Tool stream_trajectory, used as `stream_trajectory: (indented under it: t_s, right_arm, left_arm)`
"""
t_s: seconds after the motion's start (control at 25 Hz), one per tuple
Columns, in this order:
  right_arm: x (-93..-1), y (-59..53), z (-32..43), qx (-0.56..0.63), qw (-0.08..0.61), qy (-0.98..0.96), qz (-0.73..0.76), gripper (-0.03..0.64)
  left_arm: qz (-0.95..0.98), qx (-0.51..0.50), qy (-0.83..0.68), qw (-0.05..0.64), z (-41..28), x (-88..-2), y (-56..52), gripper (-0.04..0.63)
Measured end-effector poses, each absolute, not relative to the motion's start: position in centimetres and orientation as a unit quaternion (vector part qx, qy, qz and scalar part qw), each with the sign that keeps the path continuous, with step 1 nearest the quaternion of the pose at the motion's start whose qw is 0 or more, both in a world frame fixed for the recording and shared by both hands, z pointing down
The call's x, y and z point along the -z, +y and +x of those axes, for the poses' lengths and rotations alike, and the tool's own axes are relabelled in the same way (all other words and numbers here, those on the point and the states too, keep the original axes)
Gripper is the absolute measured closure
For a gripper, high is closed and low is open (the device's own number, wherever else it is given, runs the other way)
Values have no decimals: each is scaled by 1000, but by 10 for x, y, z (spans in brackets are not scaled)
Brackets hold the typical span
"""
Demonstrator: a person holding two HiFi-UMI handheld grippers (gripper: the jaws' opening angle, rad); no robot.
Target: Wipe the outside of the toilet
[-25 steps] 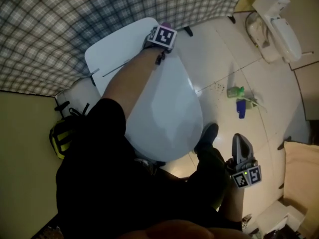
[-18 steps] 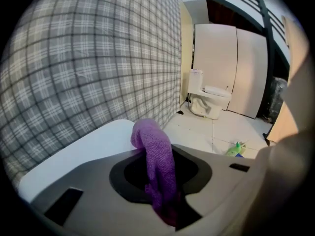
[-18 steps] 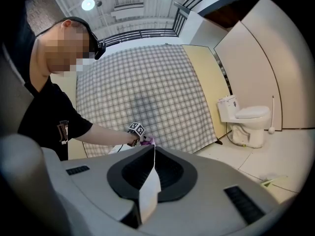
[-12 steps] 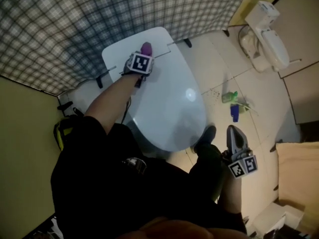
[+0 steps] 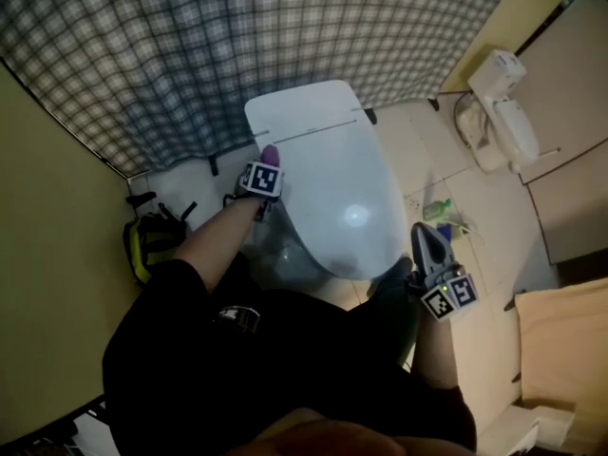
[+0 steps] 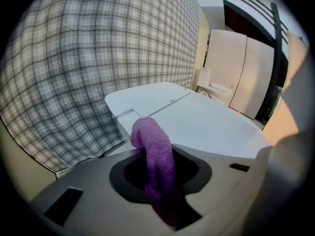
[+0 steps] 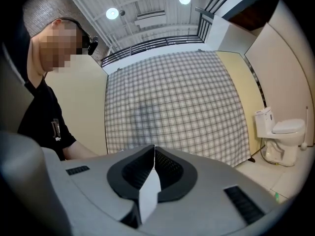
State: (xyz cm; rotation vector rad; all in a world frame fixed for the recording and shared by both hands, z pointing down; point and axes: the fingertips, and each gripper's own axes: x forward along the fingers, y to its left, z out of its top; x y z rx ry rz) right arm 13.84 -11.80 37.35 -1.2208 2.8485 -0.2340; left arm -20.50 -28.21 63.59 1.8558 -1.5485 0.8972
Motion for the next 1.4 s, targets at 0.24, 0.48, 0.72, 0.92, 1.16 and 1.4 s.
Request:
stream_trajectory:
  t_s: [0.24,0.48,0.72,0.92,1.16,1.4]
  right_arm:
    - [-368,-114,124,68,19,915,-396,606]
    - [-383,-110,148,83,27,908,-409,606]
    - [-399,-125,216,101,41,893,-436,606]
    - [-426,-131,270,129,46,873,-468,606]
    - [-456,-131,338,160,49,852,-497,606]
    - [-476,-132,368,172,41,844,-506,606]
  left_arm:
    - [707,-323,-579,247,-196,-637,-304,506]
    - [706,-343,-574,234,-168,-637,-326,506]
    - [714,-361,-551,237,-87,-635,-384,506]
    - [727,-368,-531,232,-11,-635,-447,508]
    - [735,-364,-535,201,62,-627,-508,508]
    - [738,-359,-542,183,92,-623,-535,509]
